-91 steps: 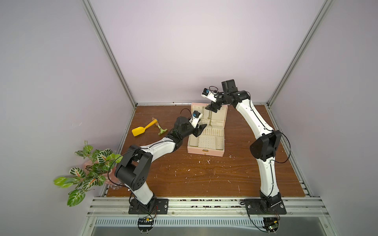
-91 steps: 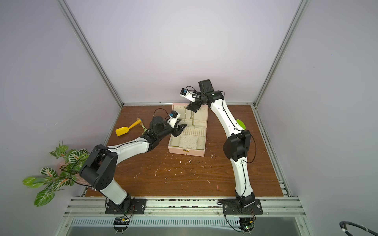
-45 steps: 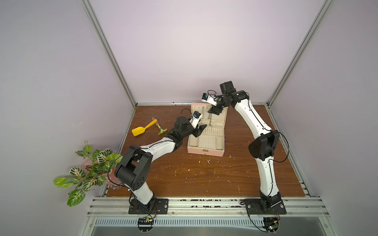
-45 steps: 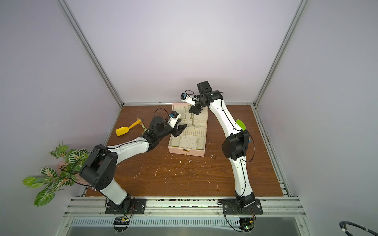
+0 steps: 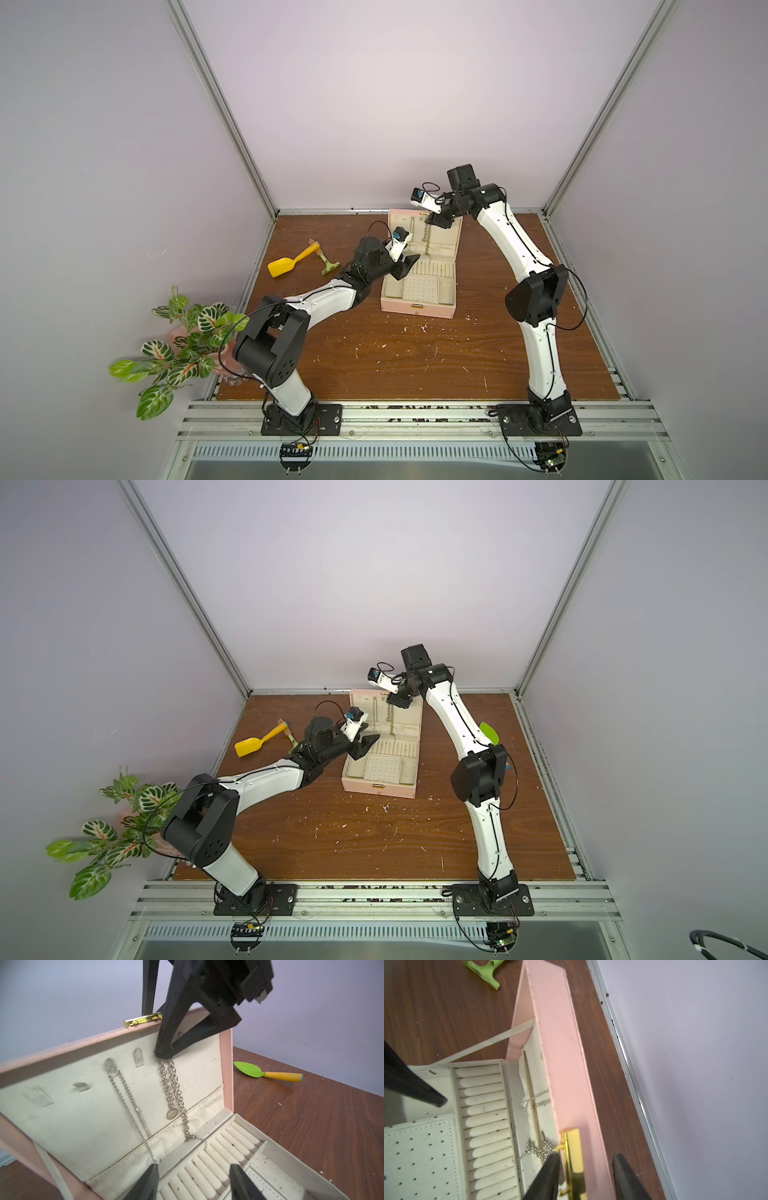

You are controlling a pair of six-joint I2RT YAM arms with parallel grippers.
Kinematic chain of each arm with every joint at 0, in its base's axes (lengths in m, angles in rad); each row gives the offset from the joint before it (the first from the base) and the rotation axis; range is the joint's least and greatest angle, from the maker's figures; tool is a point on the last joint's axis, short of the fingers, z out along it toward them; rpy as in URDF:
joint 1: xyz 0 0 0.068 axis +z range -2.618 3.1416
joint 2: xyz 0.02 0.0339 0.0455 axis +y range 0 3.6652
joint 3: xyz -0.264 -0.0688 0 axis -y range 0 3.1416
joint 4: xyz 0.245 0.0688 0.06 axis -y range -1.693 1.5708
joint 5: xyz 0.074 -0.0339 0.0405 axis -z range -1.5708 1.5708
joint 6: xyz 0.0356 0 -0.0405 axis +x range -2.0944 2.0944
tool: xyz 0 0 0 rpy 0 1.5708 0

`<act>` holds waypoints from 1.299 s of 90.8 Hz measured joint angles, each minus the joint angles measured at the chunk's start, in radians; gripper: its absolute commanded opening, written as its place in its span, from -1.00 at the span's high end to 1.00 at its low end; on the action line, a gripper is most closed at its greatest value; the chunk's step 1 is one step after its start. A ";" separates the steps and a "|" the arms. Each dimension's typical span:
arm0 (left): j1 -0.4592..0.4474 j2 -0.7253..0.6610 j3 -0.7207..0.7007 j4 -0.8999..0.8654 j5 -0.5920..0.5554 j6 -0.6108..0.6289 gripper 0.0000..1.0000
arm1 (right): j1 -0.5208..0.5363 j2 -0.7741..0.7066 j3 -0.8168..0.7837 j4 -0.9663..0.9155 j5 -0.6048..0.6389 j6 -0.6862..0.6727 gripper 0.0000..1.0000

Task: Put jewelry chain into jewelry box
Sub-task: Close the fastener on the jewelry box.

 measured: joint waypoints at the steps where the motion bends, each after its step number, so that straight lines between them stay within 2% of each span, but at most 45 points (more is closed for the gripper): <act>1: 0.000 0.000 0.000 0.000 0.000 0.000 -0.16 | 0.000 0.000 0.000 0.001 0.001 0.000 0.18; 60: 0.000 0.000 0.005 -0.007 -0.008 0.018 -0.16 | -0.003 -0.001 -0.017 0.020 0.044 -0.029 0.86; 69: 0.000 0.000 0.005 -0.008 -0.010 0.022 -0.16 | -0.003 -0.003 -0.019 0.020 0.044 -0.029 0.87; 78: 0.000 0.000 0.005 -0.009 -0.011 0.025 -0.16 | -0.002 -0.010 -0.030 0.026 0.044 -0.029 0.68; 84: 0.000 -0.003 0.005 -0.015 -0.011 0.029 -0.16 | 0.000 -0.020 -0.044 0.033 0.044 -0.028 0.39; 98: 0.000 -0.027 0.005 -0.024 -0.013 0.042 -0.19 | 0.007 -0.039 -0.069 0.056 0.043 0.028 -0.15; 111: 0.000 -0.071 -0.003 -0.022 -0.013 0.046 -0.22 | 0.016 -0.039 -0.035 0.070 0.039 0.074 -0.44; 118: 0.000 -0.085 -0.003 -0.023 -0.013 0.046 -0.24 | 0.018 -0.047 -0.020 0.088 0.031 0.109 -0.52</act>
